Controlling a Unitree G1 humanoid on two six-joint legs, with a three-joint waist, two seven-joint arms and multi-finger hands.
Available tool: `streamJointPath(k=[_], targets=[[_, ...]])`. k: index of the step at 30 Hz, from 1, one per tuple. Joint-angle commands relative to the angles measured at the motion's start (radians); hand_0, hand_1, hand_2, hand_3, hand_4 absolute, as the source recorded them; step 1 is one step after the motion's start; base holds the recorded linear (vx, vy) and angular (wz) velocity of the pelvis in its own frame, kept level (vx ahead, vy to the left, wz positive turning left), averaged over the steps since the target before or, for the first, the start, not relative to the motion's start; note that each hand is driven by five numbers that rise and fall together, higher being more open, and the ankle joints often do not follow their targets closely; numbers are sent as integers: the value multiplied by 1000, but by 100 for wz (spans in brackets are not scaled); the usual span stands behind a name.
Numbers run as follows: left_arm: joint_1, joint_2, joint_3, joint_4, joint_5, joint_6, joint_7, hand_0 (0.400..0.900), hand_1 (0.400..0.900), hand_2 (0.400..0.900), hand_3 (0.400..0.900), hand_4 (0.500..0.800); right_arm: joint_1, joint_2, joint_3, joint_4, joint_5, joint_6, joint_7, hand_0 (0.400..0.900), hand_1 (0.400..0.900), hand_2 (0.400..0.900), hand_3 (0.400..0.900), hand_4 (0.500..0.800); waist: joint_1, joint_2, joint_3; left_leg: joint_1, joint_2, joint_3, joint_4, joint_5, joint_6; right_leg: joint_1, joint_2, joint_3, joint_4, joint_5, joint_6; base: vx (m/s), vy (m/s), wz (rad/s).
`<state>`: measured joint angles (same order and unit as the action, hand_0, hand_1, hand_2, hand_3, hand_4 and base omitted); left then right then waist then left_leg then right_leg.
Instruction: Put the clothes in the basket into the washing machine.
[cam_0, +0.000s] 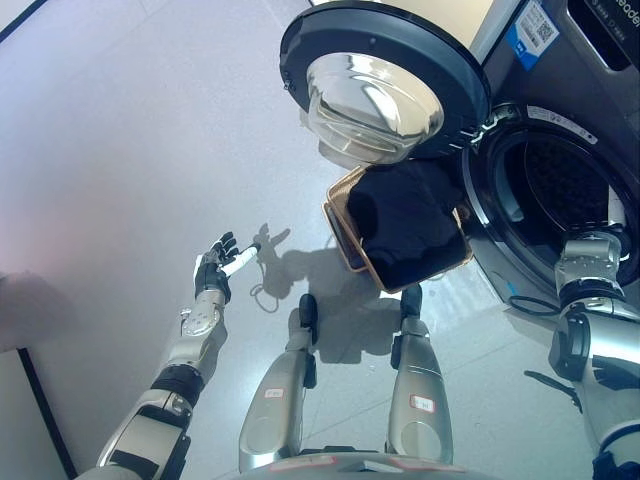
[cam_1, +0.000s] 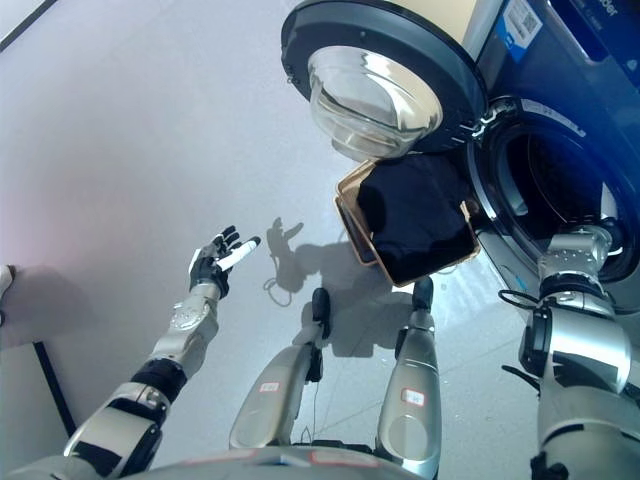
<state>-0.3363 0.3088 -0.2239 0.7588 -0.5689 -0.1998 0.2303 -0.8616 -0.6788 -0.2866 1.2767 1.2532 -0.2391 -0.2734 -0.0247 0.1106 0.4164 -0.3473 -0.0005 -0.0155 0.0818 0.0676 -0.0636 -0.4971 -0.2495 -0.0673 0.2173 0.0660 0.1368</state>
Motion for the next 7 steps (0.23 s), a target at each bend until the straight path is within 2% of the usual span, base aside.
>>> streamJointPath(k=[1, 7], targets=[[18, 53, 25, -28, 3, -66, 9, 900, 900, 900, 900, 800, 37, -32, 84, -11, -65, -62, 35, 900, 900, 900, 900, 800, -6, -69, -112, 1, 70, -40, 88, -98, -72, 6, -37, 43, 0, 42, 35, 0, 0, 0], [20, 55, 23, -27, 4, -69, 3, 900, 900, 900, 900, 800, 47, -22, 116, -13, -122, -44, 36, 900, 900, 900, 900, 800, -6, -76, -113, 0, 72, -41, 93, -99, -73, 10, -34, 47, 2, 42, 33, 0, 0, 0]])
